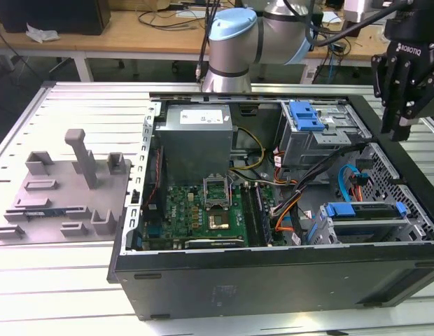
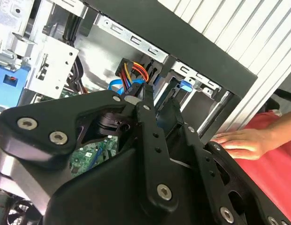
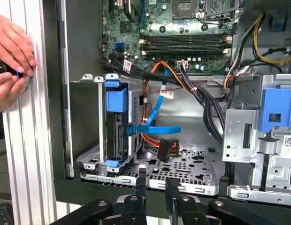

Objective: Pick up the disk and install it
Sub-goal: 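Insert the first disk wire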

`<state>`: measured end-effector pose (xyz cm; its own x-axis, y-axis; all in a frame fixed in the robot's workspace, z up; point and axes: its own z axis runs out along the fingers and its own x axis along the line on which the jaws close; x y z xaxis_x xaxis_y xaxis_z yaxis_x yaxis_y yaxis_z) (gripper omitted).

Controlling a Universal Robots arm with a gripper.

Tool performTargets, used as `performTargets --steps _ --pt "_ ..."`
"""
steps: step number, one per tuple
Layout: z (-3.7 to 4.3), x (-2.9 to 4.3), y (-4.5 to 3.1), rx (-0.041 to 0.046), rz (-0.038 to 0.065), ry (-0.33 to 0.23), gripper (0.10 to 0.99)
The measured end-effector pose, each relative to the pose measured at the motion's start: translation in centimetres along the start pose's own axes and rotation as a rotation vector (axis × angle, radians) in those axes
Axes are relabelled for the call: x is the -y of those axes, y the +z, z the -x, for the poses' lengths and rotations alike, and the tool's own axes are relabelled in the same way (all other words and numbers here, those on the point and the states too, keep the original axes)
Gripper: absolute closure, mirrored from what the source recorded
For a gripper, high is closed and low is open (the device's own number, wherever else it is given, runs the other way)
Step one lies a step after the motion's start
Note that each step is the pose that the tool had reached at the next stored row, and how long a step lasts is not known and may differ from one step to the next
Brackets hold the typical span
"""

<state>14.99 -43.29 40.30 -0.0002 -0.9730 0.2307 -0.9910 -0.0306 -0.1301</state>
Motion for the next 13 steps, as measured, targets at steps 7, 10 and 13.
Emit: performTargets --steps 7,10,13 --pt "0.39 -0.22 1.34 -0.0123 0.021 0.088 0.773" --pt "0.96 -0.25 1.64 -0.0214 0.022 0.091 0.773" --pt "2.06 -0.26 1.73 -0.0397 0.021 0.088 0.773"
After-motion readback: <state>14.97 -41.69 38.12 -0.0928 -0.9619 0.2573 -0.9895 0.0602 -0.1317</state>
